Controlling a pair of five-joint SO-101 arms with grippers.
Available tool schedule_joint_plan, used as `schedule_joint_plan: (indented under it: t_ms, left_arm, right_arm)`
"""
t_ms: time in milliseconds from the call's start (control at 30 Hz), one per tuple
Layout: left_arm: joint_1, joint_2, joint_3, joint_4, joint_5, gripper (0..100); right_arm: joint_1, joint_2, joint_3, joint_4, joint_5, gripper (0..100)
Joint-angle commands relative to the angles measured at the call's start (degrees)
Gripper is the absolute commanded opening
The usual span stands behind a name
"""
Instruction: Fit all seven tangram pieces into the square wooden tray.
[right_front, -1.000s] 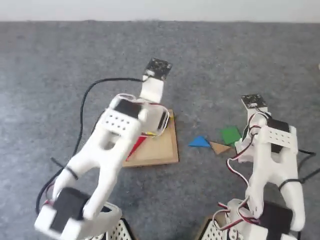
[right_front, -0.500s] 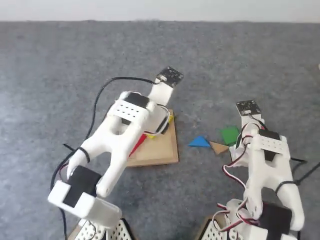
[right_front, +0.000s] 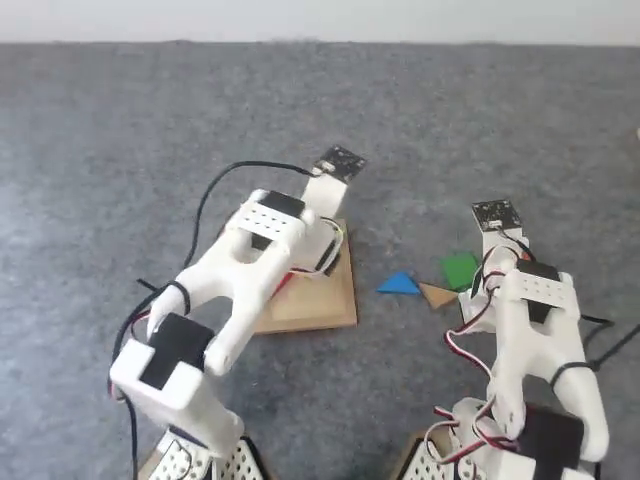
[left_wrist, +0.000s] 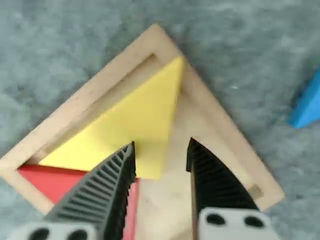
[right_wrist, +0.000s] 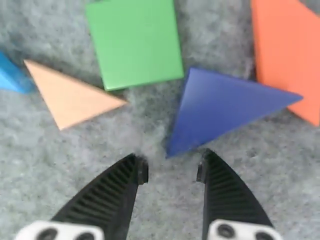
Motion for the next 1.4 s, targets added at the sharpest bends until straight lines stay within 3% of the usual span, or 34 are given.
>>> schedule_joint_plan:
  t_ms: [0,333,533,767,1133,1367]
  left_arm:
    - [-4.0,-0.4,-2.7,0.4,2.0,13]
    - [-4.9,-2.0,-3.0,3.7,0.8,12]
    - [-6.0,-14.3,0.7,6.7,0.7,12]
    - [-15.3,-30.2,12.8,-1.1,4.7,18]
    - [-24.8,-20.8,13.1,3.5,1.7,15]
    - [-25.5,-24.0,16.2,2.9,1.8,15]
  right_arm:
    - [-0.9,-2.4,-0.4,-1.5,-0.7,17.7]
    - [-0.9,-2.4,-0.4,-1.8,-0.7,17.7]
    - [-0.9,-2.6,-0.4,-1.8,-0.7,17.7]
    - [-0.9,-3.0,-0.8,-1.3,-2.4,17.7]
    - [-0.7,-3.0,-0.7,-0.5,-2.5,17.7]
    - [-0.1,-3.9,-1.9,0.3,-2.5,17.7]
